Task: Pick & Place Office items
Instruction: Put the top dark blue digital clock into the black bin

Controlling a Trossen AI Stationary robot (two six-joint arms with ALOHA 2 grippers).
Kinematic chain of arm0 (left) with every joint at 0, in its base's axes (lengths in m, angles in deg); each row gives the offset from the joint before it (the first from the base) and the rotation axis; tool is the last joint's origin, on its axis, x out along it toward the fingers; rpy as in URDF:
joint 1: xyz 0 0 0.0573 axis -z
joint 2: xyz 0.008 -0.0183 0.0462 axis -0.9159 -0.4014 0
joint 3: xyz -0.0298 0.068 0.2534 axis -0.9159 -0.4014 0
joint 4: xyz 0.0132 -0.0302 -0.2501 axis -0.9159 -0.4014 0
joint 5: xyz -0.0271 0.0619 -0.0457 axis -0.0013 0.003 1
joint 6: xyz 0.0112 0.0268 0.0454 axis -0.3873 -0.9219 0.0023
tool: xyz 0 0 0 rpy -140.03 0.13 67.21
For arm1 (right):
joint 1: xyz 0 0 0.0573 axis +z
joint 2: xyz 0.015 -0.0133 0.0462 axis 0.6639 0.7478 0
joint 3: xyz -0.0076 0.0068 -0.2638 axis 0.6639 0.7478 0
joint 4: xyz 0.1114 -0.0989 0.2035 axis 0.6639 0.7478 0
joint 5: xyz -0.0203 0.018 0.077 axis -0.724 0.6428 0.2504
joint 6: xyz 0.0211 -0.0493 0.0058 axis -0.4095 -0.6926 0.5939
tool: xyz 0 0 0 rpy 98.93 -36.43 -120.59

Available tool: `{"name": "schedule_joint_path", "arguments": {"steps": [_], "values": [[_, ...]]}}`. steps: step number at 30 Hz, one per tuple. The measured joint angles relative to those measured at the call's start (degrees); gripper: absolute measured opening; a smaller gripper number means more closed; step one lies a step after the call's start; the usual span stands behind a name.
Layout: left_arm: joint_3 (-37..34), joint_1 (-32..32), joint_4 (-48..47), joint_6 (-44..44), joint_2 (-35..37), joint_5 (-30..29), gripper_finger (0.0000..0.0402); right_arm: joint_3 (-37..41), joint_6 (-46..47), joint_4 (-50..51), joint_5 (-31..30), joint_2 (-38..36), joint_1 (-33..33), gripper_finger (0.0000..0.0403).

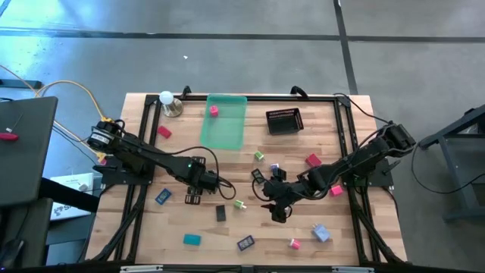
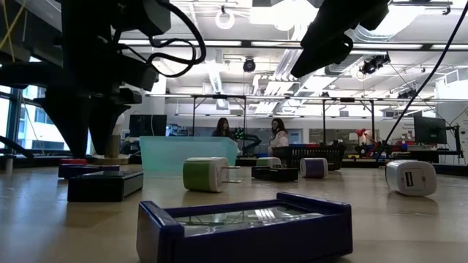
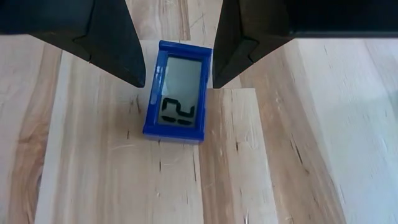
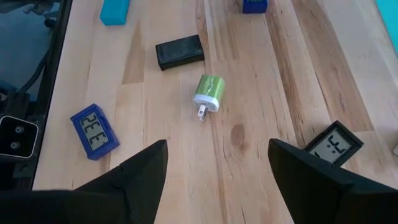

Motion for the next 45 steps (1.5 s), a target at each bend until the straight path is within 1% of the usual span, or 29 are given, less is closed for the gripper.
{"name": "schedule_joint_path", "arguments": {"steps": [13, 29, 36, 38, 43, 45], "values": [[-1.5, 0.4, 4.1, -2.1, 0.0, -0.1, 0.0177, 0.1, -0.2, 0.0, 0.0, 0.0, 0.0, 0.0267], [-7.0, -0.4, 10.1, -3.2, 0.0, 0.0, 0.0177, 0.1, -0.2, 0.0, 0.0, 0.0, 0.0, 0.0267], [-8.7, -1.9, 12.0, -3.2, 0.3, 2.2, 0.0176, 0.1, -0.2, 0.0, 0.0, 0.0, 0.0, 0.0267], [-8.7, -2.0, 11.9, -3.3, 0.3, 2.3, 0.017, 0.1, -0.2, 0.0, 0.0, 0.0, 0.0, 0.0267], [-8.7, -2.0, 11.8, -3.4, 0.2, 1.7, 0.0132, 0.1, -0.3, 0.0, 0.0, 0.0, 0.0, 0.0267], [-8.7, -2.0, 11.9, -3.4, 0.5, 1.5, 0.0125, 0.1, -0.3, 0.0, 0.0, 0.0, 0.0, 0.0267]]}}
